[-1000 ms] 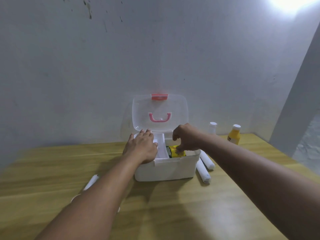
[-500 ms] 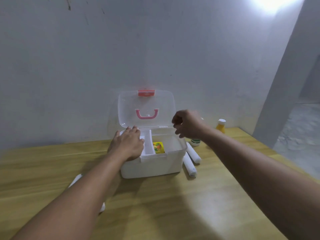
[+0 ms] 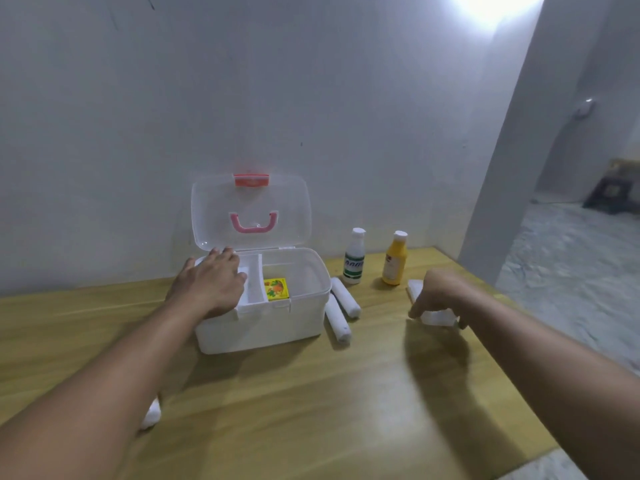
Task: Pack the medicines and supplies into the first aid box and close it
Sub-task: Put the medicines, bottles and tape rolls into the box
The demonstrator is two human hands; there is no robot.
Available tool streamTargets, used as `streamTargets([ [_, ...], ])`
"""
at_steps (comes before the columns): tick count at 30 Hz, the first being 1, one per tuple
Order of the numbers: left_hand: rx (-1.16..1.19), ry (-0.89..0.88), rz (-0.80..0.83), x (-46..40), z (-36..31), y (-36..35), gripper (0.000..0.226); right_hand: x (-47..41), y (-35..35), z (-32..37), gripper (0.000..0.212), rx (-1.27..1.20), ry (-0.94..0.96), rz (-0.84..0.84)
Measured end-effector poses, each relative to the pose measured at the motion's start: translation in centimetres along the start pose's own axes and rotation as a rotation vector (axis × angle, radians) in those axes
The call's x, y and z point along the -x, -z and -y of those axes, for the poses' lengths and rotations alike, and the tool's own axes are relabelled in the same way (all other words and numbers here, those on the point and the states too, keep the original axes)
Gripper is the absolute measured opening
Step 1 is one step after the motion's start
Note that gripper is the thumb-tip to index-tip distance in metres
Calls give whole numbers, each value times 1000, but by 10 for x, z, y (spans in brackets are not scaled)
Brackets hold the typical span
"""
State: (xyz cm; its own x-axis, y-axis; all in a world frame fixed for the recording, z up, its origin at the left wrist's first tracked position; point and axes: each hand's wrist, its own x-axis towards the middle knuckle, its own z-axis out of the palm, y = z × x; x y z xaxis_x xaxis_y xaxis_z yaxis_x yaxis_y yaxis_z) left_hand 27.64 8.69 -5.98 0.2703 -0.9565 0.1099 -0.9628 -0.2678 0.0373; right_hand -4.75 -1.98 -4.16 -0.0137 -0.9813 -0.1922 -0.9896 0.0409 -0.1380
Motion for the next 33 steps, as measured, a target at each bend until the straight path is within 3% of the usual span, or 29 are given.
streamTargets([
  [7, 24, 11, 5, 1, -1, 0, 52, 16, 19, 7, 30, -83, 42, 34],
  [10, 28, 17, 0, 1, 0, -1, 54, 33, 49, 24, 24, -162, 158, 34],
  [14, 23, 18, 12, 2, -1, 0, 54, 59, 83, 49, 34, -231, 346, 33],
  [20, 39, 20, 21, 2, -1, 1, 54, 68, 77, 97, 54, -139, 584, 53],
  [25, 40, 22, 18, 2, -1, 1, 55, 69, 49, 135, 54, 61, 719, -14],
  [33, 44, 20, 15, 3, -1, 1, 56, 49, 19, 169, 61, 128, 759, 10],
])
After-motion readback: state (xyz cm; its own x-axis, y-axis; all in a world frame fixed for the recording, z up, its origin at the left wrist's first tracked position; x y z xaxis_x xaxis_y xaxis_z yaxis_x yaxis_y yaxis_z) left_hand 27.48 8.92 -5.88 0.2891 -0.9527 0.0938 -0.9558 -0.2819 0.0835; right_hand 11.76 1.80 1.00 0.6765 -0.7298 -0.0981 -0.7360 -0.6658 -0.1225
